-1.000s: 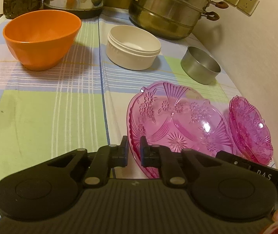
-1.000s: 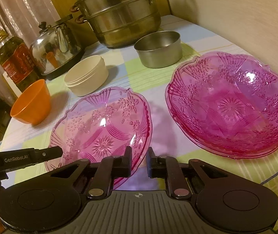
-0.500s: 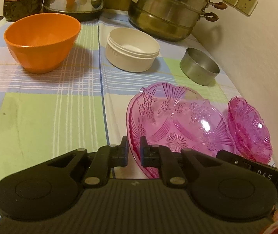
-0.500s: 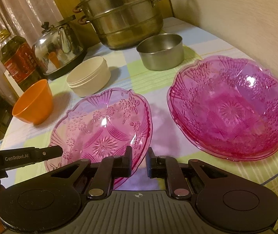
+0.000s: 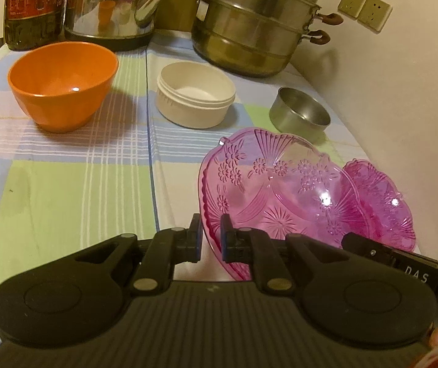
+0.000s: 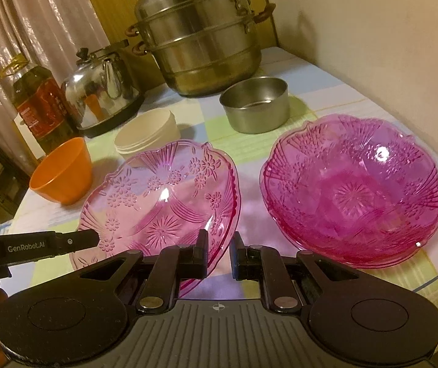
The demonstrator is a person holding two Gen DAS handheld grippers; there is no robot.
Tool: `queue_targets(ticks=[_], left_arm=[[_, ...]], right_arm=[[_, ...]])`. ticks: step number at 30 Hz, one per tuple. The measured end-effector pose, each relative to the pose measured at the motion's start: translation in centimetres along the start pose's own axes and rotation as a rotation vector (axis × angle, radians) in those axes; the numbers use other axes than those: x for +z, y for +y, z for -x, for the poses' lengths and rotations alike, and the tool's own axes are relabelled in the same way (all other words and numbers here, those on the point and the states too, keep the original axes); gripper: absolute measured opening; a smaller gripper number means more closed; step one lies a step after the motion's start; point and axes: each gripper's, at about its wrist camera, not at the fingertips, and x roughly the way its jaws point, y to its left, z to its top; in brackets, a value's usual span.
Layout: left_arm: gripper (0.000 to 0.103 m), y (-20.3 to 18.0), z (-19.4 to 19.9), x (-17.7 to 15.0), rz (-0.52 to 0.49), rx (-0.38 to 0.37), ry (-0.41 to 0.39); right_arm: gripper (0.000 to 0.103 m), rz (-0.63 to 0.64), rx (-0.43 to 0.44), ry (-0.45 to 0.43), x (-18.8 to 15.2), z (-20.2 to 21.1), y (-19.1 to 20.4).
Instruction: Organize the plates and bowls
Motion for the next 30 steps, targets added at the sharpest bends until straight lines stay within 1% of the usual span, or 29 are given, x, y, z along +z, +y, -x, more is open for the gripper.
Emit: queue_targets(ticks=[7, 15, 23, 30], left_arm=[[0.010, -2.0, 1.5, 0.1, -0.034, -0.019, -0.032], [0.010, -5.5, 1.8, 0.2, -0.090, -0.064, -0.047], [0.010, -10.2, 0.9, 0.5, -0.158, -0.122, -0.049], [0.010, -13.9, -1.3, 0.4, -0.221, -0.158, -0.032]], right_arm=[[0.014, 0.011, -0.009, -0.036, 0.4, 2.4, -0.4], [0.014, -0.008, -0.053, -0.074, 0.3, 5.2, -2.2], [0.014, -0.057, -0.114, -0.111, 0.8, 8.0, -5.5], [0.014, -0.095, -0.170, -0.122, 1.3, 8.7, -8.9]])
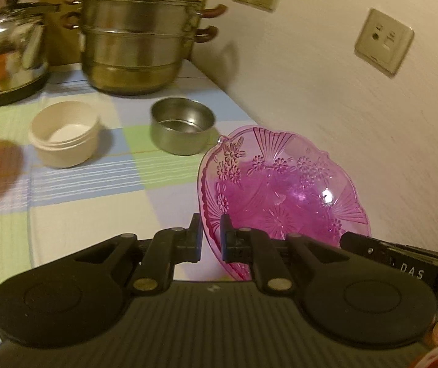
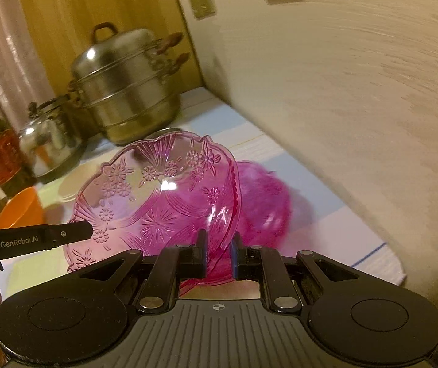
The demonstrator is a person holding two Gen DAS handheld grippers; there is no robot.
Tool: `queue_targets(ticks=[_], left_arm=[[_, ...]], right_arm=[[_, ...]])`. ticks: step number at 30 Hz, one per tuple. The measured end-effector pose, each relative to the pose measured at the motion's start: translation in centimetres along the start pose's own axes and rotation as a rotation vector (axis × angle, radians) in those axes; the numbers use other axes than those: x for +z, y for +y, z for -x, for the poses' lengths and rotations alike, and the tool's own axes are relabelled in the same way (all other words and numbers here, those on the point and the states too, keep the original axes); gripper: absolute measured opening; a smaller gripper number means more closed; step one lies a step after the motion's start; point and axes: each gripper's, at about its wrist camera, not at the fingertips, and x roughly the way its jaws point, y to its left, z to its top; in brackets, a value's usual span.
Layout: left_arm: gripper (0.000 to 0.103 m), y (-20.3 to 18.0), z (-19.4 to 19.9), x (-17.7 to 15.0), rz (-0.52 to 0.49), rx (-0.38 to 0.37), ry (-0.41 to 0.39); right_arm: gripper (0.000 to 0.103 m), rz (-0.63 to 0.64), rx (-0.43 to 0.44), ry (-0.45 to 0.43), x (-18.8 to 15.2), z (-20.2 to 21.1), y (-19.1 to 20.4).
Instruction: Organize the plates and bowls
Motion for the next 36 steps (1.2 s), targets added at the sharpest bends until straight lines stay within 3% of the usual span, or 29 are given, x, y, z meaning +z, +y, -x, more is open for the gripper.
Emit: queue_targets(ticks=[10, 36], left_arm=[[0.010, -1.7, -3.8, 0.9, -0.074, -0.023, 0.012], [0.012, -1.6, -7.0, 0.8, -0.119, -0.043, 0.049]], right_arm=[[0.014, -0.046, -0.047, -0.004, 0.4, -1.2, -2.7], [0.016, 0.008, -0.162, 0.001, 0.4, -4.9, -1.8]])
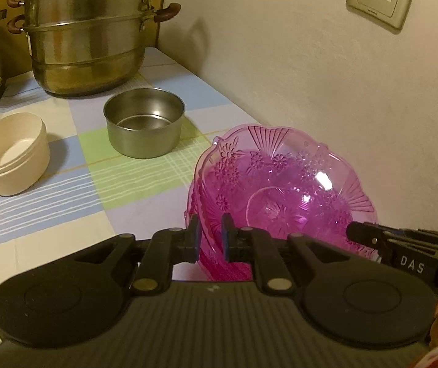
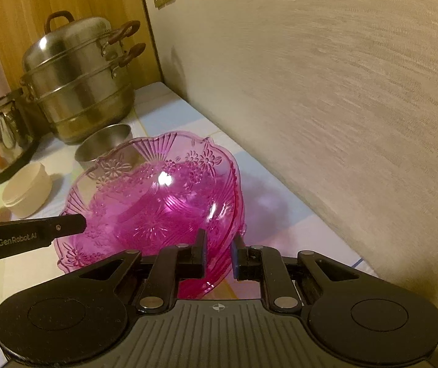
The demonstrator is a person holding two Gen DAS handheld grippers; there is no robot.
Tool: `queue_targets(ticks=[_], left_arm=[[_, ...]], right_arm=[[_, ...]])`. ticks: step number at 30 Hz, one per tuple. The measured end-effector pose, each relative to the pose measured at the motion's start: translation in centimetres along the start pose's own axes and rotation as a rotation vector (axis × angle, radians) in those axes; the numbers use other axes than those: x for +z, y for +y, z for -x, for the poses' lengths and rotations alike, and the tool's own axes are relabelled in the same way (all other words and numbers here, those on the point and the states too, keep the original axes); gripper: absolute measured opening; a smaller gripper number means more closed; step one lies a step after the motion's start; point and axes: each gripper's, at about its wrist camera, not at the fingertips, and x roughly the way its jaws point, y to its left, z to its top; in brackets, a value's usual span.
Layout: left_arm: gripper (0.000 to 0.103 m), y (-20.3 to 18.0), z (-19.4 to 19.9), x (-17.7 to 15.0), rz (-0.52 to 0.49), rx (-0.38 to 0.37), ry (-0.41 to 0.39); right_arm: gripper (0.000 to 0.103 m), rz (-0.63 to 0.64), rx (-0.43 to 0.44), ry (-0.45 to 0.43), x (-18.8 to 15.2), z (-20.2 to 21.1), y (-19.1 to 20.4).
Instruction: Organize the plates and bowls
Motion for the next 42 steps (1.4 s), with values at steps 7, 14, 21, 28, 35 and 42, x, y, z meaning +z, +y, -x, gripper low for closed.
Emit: queue_targets(ticks=[7, 14, 21, 28, 35, 42], left_arm=[[0.013, -0.1, -0.4, 0.0, -0.016, -0.001, -0.004], [0.014, -0.3, -0.7, -0.1, -0.031, -0.003, -0.001], [0.014, -0.1, -1.0, -0.1, -0.028, -0.003, 0.004], [0.033, -0.4, -0.6, -0.1, -0.043, -0.011, -0.017], [0.058, 0.5, -0.3, 0.1, -0.025, 0.016, -0.023], [0.049, 2.6, 0.6, 0.5, 0.047, 0.035, -0.051]], right_arm=[[0.016, 0.003, -0.014, -0.007, -0.1, -0.1, 0.2], [0.017, 0.011, -0.037, -0.009, -0.3, -0.2, 0.5], [0.018, 0.007, -0.037, -0.002, -0.2, -0.5, 0.6], [0.063, -0.086, 0.033, -0.028, 0.0, -0.2, -0.7], [0.063, -0.111, 0.046, -0.032, 0.3, 0.2, -0.9], [0.063, -0.128, 0.055, -0.040, 0.1, 0.6, -1.2]])
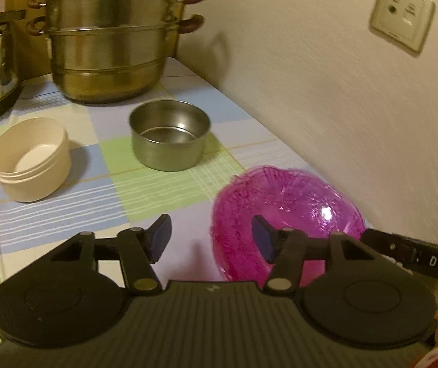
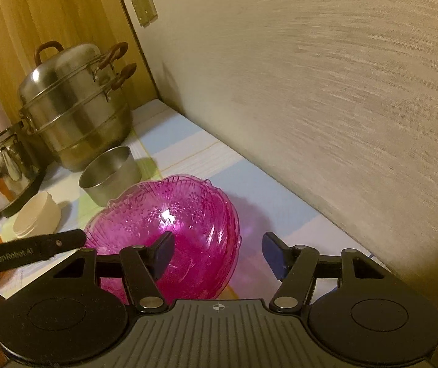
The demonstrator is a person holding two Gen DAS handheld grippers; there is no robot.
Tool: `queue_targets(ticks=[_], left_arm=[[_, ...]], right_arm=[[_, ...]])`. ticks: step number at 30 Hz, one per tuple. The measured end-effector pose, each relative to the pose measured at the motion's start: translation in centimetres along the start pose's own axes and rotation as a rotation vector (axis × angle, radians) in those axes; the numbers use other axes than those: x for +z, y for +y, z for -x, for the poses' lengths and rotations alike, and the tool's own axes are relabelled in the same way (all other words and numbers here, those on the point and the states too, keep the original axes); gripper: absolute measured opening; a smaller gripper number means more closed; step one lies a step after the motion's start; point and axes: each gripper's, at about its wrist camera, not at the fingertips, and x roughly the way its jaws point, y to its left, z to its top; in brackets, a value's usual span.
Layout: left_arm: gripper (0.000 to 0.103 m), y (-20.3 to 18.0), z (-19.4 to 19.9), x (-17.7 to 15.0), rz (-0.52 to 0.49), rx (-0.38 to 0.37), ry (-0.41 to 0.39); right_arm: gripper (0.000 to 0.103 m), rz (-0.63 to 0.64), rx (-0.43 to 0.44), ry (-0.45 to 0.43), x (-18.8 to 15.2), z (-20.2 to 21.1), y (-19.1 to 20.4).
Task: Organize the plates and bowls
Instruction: 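Set the pink bowl down by the wall and open both tools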
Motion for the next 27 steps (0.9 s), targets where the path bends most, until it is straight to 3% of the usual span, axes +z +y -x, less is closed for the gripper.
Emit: queue_targets(ticks=[7, 9, 15, 27], left_arm=[[0.022, 1.1, 1.4, -0.4, 0.035, -0.007, 0.003], [0.016, 0.9, 1.6, -0.6, 0.029, -0.011, 0.006], [0.012, 0.3, 0.9, -1.1, 0.020, -0.045, 0.032], [0.012, -0.3, -0.2, -1.9, 0.009, -0.064, 0.062]], right_arm=[[0.063, -0.014, 0.007, -0.002, 0.1, 0.2, -0.1], [0.053, -0.014, 0.012, -0.001, 0.1, 0.2, 0.0], [0.028, 0.007, 0.011, 0.021, 0.0, -0.1, 0.2], [0.022, 0.020, -0.022, 0.022, -0.1, -0.5, 0.5]])
